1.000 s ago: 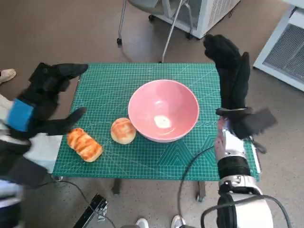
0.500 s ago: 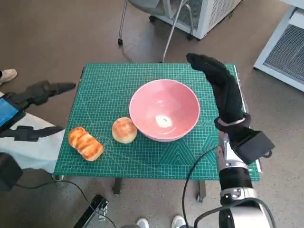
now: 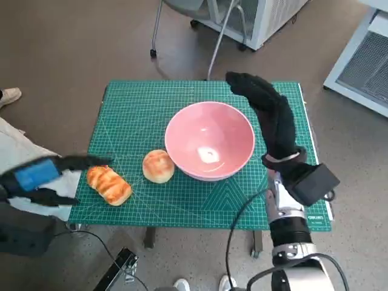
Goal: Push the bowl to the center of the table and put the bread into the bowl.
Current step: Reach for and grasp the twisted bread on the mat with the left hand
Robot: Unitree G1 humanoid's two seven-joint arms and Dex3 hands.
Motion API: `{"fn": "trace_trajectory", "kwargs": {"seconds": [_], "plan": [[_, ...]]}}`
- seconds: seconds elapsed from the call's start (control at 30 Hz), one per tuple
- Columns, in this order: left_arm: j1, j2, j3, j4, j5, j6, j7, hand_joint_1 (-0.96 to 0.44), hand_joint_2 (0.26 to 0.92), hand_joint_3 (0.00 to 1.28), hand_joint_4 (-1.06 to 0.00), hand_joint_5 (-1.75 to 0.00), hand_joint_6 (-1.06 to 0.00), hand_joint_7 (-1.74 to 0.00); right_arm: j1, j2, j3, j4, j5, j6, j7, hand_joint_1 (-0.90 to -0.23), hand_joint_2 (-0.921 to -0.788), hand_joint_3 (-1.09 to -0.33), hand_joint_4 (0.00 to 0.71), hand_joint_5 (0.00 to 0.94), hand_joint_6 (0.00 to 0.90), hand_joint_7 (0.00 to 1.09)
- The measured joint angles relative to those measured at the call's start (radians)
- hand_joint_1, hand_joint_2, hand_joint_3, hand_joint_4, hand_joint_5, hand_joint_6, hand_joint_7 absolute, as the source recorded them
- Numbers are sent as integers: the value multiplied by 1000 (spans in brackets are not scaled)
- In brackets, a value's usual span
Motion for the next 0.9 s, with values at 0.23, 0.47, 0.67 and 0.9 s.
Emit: {"fn": "trace_trajectory", "kwargs": {"seconds": [0.23, 0.47, 0.67, 0.9], "plan": [[-21, 1, -53, 24, 111, -7, 70, 19, 813, 36, -302, 0, -426, 0, 2, 3, 1, -4, 21, 10, 12, -455, -921, -590, 413, 7, 120, 787], [-68, 0, -116, 69, 192, -11, 142, -7, 818, 29, -289, -1, -411, 0, 3, 2, 2, -6, 32, 12, 17, -456, -921, -591, 411, 6, 117, 790], [-119, -15, -179, 122, 261, -15, 201, -13, 827, 27, -293, -2, -406, 0, 8, 1, 2, -6, 31, 9, 17, -462, -921, -590, 410, 5, 114, 795], [-183, -54, -260, 195, 330, -16, 272, -21, 834, 23, -309, -8, -414, -4, 15, 1, 4, -5, 30, 8, 17, -457, -921, -590, 409, 4, 114, 805]]}}
